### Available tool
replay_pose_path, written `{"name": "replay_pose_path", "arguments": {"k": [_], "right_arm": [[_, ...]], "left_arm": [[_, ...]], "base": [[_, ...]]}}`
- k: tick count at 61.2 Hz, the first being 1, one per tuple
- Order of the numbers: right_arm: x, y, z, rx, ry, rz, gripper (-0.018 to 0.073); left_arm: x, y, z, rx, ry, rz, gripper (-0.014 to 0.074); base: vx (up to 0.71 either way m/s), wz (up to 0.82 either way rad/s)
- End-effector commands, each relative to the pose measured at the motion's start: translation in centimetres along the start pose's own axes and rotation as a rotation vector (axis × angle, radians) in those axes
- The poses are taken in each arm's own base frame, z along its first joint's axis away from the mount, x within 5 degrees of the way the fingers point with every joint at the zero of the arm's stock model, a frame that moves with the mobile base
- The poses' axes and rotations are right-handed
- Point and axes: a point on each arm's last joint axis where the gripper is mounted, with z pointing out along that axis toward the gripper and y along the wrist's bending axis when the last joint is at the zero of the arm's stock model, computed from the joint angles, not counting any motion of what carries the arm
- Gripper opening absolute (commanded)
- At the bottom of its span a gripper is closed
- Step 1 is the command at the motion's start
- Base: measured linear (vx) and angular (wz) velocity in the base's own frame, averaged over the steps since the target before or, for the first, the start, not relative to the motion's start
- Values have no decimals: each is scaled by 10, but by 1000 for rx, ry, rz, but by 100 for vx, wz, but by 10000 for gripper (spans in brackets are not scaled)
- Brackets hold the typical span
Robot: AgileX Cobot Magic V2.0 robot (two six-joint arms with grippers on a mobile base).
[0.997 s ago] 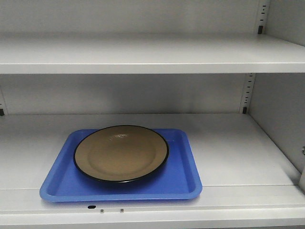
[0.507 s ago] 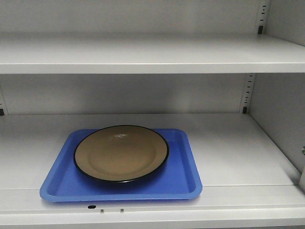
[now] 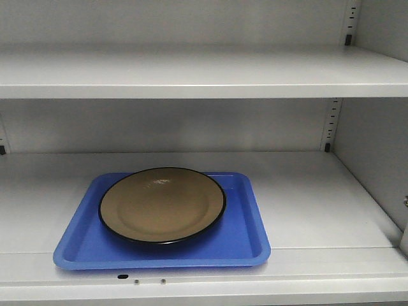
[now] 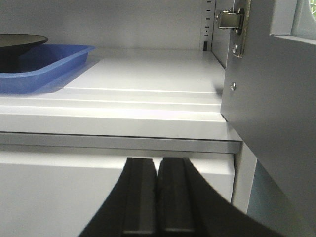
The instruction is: Place disk in tray to left cabinet
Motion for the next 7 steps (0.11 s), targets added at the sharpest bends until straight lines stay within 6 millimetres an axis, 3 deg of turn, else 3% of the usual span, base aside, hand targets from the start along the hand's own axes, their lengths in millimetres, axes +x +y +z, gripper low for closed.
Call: {"name": "replay_pose_path", "arguments": {"k": [1, 7], "right_arm": [[-1, 0, 0, 7, -70, -3, -8], [-1, 0, 0, 7, -70, -3, -8]], "left_arm": [[-1, 0, 2, -1, -55, -7, -6], [-1, 0, 2, -1, -55, -7, -6]], "base": [[0, 0], [0, 0]]}}
